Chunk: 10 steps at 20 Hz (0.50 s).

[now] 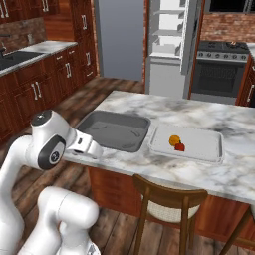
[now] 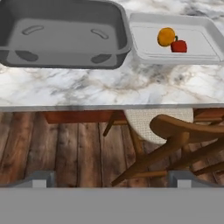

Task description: Place the cold items (orange and bell pepper) from the fridge in one tupperware on the dining counter. Place the warm items (hot dog and kebab skewer) in the stove area in another tupperware.

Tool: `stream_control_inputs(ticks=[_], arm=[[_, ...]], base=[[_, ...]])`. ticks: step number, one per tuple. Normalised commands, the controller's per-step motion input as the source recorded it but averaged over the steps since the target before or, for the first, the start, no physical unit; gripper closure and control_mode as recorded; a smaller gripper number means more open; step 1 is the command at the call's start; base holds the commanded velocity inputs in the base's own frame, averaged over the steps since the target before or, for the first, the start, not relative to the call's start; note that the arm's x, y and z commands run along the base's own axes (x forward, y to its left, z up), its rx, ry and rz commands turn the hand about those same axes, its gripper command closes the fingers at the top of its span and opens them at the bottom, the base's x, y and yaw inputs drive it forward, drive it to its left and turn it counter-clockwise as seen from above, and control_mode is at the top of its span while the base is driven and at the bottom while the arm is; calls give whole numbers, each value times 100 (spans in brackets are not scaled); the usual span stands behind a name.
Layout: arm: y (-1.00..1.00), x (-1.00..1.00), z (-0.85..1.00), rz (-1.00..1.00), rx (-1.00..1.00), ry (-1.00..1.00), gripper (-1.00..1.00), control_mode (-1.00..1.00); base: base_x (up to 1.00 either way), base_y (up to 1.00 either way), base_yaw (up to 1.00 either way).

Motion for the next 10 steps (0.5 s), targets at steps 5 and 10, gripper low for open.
stream_control_inputs(ticks=[5,10], arm=[[12,0,-99,-3,4,-5,-100,-100],[0,0,-85,0,7,-4,-100,-100]], base=[[0,0,0],[0,0,0]])
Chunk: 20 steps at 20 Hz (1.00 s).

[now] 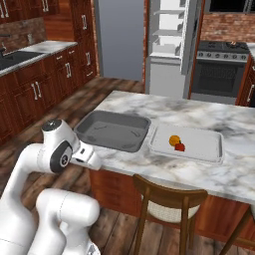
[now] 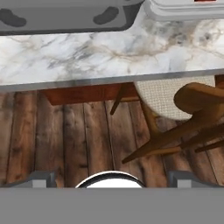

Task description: Place the cold items (orange and bell pepper) from the fridge in one tupperware on the dining counter. Place the warm items (hot dog and kebab skewer) in the stove area in another tupperware.

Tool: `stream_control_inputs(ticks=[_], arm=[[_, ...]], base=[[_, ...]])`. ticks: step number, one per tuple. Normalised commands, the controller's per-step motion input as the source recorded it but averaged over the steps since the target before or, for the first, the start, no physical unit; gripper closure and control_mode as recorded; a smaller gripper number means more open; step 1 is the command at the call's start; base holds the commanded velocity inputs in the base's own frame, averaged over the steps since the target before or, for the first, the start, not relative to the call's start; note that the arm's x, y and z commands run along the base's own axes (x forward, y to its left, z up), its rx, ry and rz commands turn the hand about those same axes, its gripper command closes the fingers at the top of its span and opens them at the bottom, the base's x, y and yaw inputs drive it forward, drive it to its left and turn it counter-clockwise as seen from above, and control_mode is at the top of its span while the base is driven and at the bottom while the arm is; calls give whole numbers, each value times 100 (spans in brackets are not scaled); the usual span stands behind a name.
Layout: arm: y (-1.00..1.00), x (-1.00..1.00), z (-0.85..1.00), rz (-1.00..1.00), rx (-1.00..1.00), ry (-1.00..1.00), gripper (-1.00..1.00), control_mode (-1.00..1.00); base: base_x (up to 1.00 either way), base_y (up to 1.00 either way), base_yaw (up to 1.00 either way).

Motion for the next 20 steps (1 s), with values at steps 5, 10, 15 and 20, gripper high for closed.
stream_control_inputs(ticks=[5,10,15,20], arm=[[2,0,-47,0,0,-2,-100,100],[0,0,0,0,0,0,-100,100],[0,0,0,0,0,0,-100,100],[0,0,0,0,0,0,-100,100]], base=[[0,4,0],[0,61,0],[3,77,0],[8,88,-3]])
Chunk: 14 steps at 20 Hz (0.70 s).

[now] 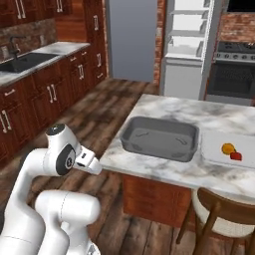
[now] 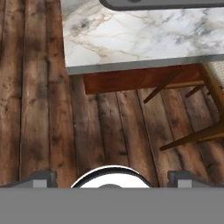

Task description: Place the cold items (orange and bell pepper) from the fridge in one tupperware on the dining counter. Place the warm items (hot dog and kebab skewer) in the stove area in another tupperware.

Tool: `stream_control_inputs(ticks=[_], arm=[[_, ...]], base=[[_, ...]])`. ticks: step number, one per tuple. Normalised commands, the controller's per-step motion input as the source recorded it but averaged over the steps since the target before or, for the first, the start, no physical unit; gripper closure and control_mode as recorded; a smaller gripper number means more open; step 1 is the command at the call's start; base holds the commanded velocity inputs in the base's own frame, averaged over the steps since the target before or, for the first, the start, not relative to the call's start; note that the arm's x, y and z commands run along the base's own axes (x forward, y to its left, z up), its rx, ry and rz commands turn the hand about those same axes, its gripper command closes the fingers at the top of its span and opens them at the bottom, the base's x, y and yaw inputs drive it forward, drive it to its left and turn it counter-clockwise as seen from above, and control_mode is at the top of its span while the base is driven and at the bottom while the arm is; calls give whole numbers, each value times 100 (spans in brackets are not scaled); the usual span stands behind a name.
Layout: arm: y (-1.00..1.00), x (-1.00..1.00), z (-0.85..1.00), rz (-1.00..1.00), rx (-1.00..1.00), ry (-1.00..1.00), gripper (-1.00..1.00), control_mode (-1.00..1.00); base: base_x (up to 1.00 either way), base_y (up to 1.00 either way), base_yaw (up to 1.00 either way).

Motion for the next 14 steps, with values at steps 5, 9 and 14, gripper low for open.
stream_control_inputs(ticks=[5,9,14], arm=[[0,0,0,0,0,0,-100,100],[0,0,0,0,0,0,-100,100],[0,0,0,0,0,0,-100,100]], base=[[9,98,-11],[18,90,-22],[45,53,-35]])
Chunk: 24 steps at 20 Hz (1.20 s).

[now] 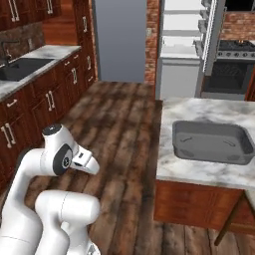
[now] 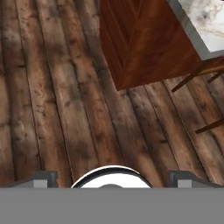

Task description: Place the cold items (orange and bell pepper) from the fridge in one tupperware on the dining counter. Place the warm items (hot dog and kebab skewer) in the stove area in another tupperware.

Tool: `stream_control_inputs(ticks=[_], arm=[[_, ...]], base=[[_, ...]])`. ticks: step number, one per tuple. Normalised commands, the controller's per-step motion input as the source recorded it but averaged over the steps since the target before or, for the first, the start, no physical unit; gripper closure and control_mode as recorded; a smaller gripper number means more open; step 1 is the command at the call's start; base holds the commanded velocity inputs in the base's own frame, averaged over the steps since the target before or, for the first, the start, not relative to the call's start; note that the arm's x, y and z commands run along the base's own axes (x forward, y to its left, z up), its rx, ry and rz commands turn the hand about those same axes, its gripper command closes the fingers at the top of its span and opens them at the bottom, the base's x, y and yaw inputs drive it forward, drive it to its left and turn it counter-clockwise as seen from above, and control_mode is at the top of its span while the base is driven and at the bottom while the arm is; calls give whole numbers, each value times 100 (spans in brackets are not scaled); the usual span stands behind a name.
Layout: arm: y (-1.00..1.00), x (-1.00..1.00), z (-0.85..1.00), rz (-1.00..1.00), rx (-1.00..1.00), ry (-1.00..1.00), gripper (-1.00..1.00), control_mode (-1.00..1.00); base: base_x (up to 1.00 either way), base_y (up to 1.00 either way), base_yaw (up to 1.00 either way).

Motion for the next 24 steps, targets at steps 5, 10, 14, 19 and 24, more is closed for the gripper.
stream_control_inputs(ticks=[5,10,14,19,24], arm=[[0,0,0,0,0,0,-100,100],[0,0,0,0,0,0,-100,100],[0,0,0,0,0,0,-100,100],[0,0,0,0,0,0,-100,100],[0,0,0,0,0,0,-100,100]], base=[[94,29,-31],[100,61,-31],[100,89,-36],[93,91,-35],[96,94,-36]])
